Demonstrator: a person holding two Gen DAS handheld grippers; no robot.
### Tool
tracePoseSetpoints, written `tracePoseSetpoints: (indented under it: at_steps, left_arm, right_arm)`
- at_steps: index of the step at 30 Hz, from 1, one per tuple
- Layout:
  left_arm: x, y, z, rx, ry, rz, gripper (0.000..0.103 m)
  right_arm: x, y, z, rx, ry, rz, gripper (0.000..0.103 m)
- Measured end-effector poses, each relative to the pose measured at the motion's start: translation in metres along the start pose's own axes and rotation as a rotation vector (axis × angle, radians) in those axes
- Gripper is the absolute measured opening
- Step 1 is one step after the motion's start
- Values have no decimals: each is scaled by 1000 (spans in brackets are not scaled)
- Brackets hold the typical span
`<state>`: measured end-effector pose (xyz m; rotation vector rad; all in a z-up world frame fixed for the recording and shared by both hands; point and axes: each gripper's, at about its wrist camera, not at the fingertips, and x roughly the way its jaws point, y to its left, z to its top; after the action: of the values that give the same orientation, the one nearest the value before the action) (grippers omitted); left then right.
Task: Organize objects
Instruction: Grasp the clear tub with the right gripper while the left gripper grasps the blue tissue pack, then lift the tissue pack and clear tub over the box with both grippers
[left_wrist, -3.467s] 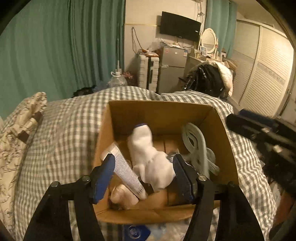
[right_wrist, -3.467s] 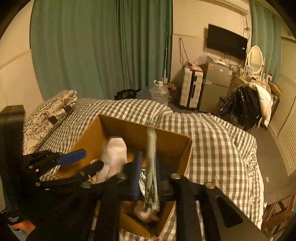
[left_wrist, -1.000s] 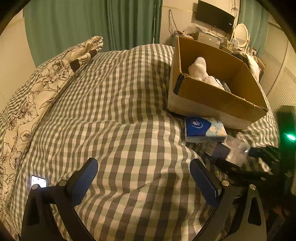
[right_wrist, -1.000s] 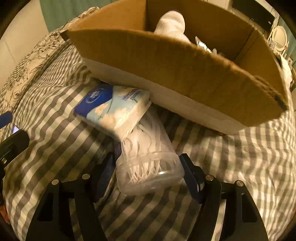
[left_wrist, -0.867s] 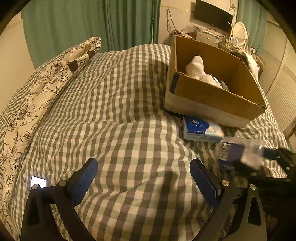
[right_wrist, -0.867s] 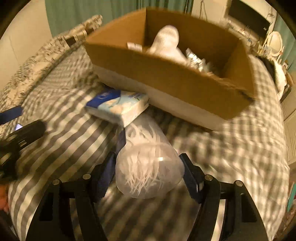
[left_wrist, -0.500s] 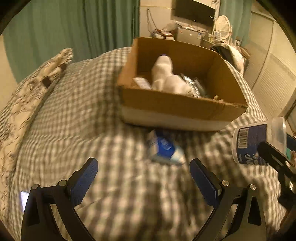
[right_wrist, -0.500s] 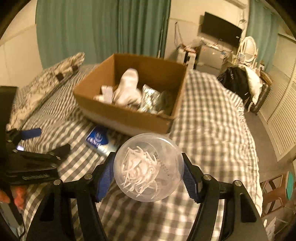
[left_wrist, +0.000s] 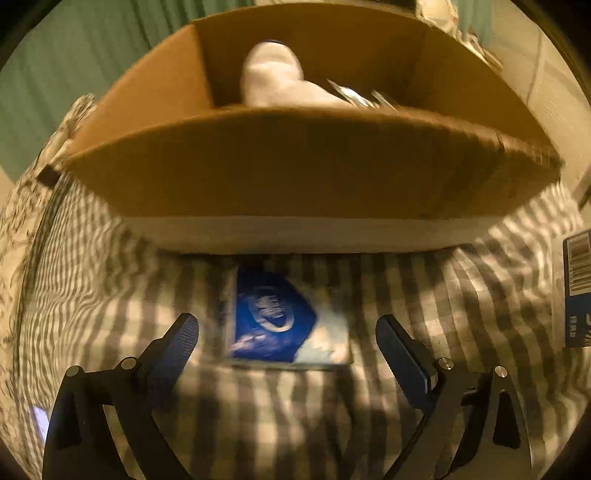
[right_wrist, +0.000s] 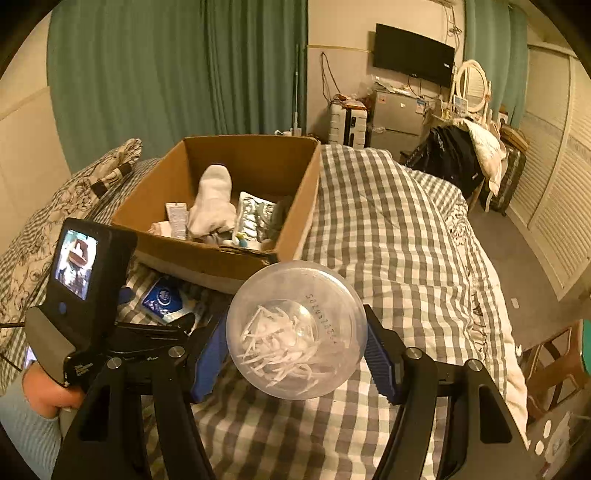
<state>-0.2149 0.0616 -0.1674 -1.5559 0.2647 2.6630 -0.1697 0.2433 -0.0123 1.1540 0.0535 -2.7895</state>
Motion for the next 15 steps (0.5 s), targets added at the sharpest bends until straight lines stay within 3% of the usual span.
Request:
tracePoseSetpoints:
  at_steps: [5, 6, 7, 15]
  left_arm:
    - [19, -25, 1, 111, 40, 38, 98]
    - [20, -24, 1, 106, 43, 30, 91]
    - [20, -23, 1, 99, 48, 8, 74]
    - [-3, -18, -6, 92, 29, -25, 74]
  right_arm:
    - [6, -9, -4, 26, 14, 22, 66]
    - [6, -10, -5, 29, 15, 24, 66]
    - [6, -10, -6, 33, 16, 25, 66]
    - [8, -8, -14, 18, 41, 16, 66]
